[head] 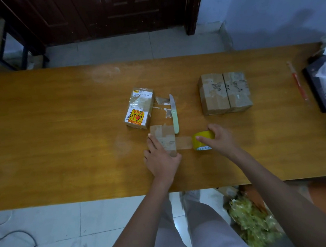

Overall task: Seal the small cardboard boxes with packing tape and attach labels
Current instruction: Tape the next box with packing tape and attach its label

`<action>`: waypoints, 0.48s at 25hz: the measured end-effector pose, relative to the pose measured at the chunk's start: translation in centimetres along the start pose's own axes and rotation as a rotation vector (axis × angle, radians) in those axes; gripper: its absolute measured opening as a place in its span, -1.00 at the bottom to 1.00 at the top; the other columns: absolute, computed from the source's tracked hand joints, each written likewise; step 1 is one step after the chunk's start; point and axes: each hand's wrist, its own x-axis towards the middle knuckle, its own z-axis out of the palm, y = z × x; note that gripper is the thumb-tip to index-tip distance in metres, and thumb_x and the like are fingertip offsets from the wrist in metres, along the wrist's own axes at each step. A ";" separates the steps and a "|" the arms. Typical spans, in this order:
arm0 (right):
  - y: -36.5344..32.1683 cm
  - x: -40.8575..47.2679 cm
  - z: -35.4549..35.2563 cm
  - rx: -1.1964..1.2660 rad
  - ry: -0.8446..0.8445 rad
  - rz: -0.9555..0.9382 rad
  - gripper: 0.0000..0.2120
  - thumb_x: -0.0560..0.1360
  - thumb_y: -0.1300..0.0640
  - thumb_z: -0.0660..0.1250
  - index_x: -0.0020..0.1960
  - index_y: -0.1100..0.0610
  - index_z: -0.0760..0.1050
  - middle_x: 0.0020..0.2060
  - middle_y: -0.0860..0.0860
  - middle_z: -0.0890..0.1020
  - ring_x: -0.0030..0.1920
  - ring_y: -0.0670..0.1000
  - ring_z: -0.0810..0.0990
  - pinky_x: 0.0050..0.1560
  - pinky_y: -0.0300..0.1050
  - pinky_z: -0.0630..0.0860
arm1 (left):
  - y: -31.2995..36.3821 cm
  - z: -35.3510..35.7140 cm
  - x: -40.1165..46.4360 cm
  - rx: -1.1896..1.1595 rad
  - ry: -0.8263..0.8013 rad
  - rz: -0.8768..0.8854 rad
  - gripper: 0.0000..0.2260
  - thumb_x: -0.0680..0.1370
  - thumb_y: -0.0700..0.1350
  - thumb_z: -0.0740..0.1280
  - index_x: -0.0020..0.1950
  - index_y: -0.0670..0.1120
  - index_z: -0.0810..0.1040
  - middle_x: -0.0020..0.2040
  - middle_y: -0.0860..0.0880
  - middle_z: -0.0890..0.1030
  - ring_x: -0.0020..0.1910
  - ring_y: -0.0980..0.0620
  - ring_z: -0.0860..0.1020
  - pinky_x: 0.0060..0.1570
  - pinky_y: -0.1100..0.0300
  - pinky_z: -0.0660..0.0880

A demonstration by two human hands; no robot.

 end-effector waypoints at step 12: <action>0.2 -1.4 -0.4 -0.150 -0.068 -0.096 -0.50 0.39 -0.29 0.38 -0.02 0.10 0.33 -0.12 0.04 0.41 -0.07 0.03 0.40 -0.14 -0.04 0.41 | -0.1 0.1 -0.3 0.004 0.045 0.039 0.09 0.31 0.32 0.37 0.58 -0.17 -0.13 0.43 -0.14 0.29 0.26 -0.13 0.35 0.12 0.03 0.42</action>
